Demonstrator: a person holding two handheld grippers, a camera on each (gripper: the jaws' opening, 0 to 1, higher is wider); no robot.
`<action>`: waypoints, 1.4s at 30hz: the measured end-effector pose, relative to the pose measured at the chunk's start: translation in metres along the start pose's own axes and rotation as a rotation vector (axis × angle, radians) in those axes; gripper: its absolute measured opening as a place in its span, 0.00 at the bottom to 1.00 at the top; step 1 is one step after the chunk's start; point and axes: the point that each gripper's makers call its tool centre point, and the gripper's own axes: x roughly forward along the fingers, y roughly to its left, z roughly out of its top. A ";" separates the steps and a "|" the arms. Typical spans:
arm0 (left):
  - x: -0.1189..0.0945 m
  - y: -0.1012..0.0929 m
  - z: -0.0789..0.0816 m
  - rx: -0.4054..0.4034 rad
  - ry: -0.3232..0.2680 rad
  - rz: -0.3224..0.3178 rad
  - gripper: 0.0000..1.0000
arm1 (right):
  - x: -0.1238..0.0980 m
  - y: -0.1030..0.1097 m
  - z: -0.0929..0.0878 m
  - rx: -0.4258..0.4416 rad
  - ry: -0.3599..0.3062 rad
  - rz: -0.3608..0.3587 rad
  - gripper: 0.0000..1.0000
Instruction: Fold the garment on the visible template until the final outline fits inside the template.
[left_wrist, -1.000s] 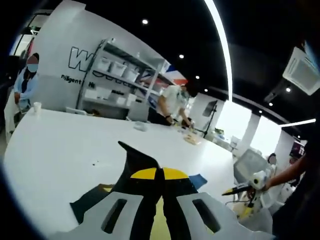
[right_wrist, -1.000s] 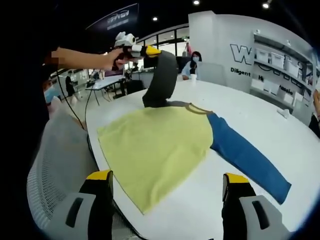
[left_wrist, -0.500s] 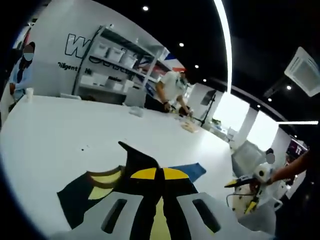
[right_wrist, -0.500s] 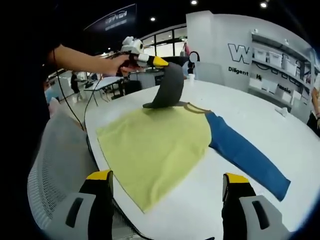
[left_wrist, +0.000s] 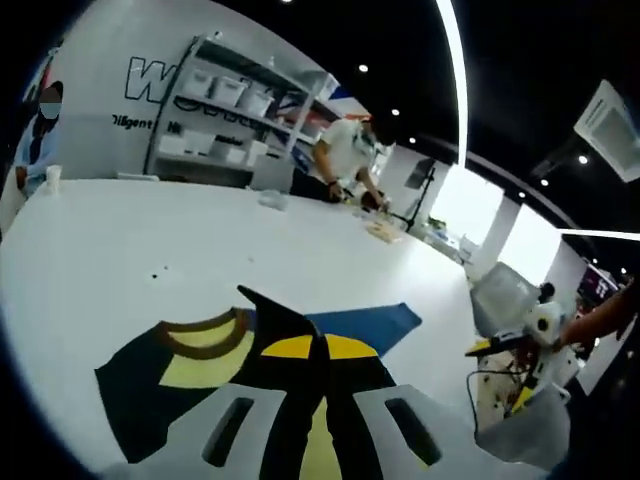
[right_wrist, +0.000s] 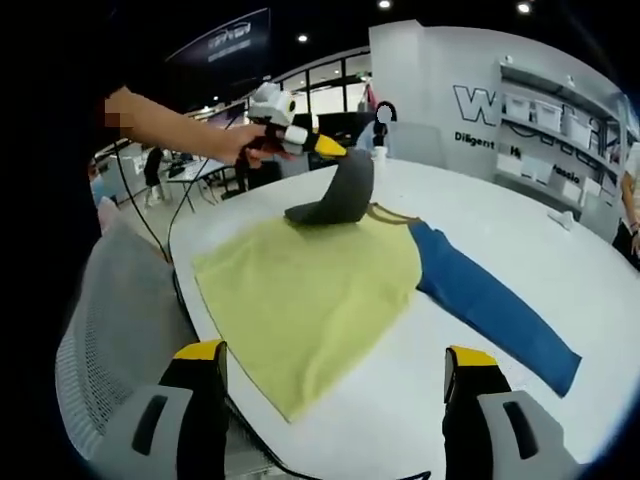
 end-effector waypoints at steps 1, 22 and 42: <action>0.003 -0.002 -0.003 0.004 0.007 0.000 0.01 | 0.000 0.000 0.000 0.001 0.000 0.000 0.88; 0.042 -0.008 -0.046 0.069 0.113 0.034 0.01 | -0.001 -0.001 -0.009 0.017 0.007 -0.001 0.88; 0.065 -0.009 -0.041 0.130 0.062 0.124 0.00 | -0.002 -0.005 -0.013 0.034 0.005 -0.012 0.88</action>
